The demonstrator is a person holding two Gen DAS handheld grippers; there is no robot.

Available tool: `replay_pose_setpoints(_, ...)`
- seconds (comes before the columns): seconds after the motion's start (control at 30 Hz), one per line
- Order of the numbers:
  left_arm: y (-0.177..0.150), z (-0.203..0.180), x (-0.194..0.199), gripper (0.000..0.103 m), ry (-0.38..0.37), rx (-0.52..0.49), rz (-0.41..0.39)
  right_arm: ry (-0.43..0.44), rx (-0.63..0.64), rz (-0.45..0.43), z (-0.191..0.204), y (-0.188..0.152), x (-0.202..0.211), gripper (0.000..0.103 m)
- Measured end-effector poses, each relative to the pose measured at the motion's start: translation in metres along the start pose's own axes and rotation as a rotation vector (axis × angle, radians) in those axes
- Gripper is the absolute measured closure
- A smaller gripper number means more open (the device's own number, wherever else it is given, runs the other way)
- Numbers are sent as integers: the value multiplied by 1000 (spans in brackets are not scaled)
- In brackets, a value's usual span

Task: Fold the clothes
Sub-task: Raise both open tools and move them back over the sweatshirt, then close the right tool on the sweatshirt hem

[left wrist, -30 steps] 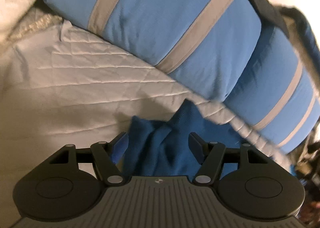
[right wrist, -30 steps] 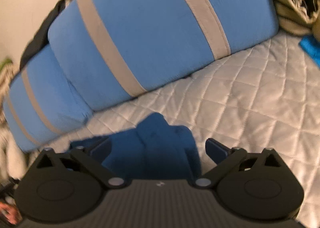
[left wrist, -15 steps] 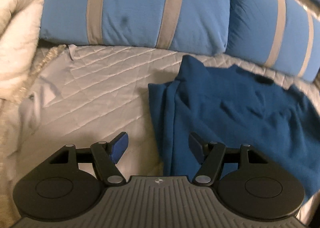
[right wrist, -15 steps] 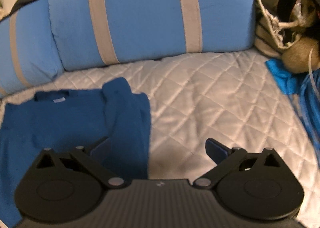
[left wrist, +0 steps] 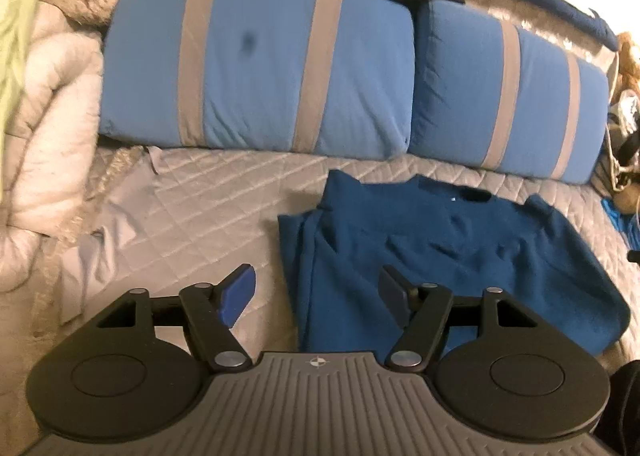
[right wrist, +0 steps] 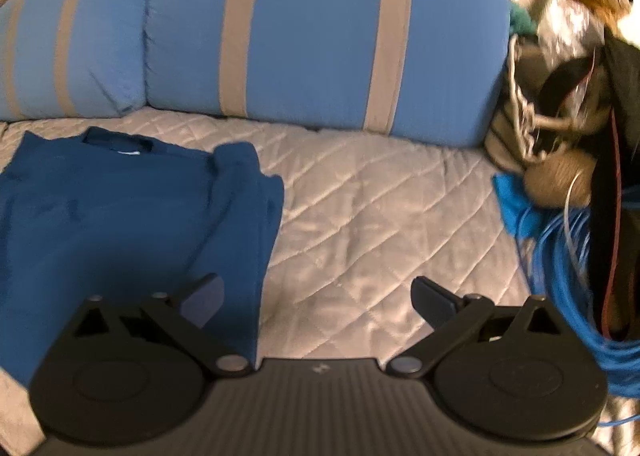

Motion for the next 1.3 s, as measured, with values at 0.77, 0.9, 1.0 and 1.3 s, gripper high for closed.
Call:
replay_pose_setpoints(0.77,-21,-36,54,28,-163,-45,20,434,-530,206,-43,-93,18,1)
replay_pose_setpoints(0.9,-28,-35,51,25,-147,-31,27,467,-696,204,-50,-116,3,3)
replay_pose_setpoints(1.0,-32,-35,49,18,-134,-21,31,487,-795,192,-54,-129,-4,3)
replay_pose_setpoints(1.3,-35,-37,46,8,-119,-29,26,539,-976,154,-47,-143,-11,7)
Point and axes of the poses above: each gripper's, at about its wrist camera, not at the fingertips, and x roughly against the way its jaws point, z to its left, y to its top, the point moved 1 cm from there along -x, roughly the way its jaws point, and after that the axes turned 12 degrees about -z, right-handed, at the moved point
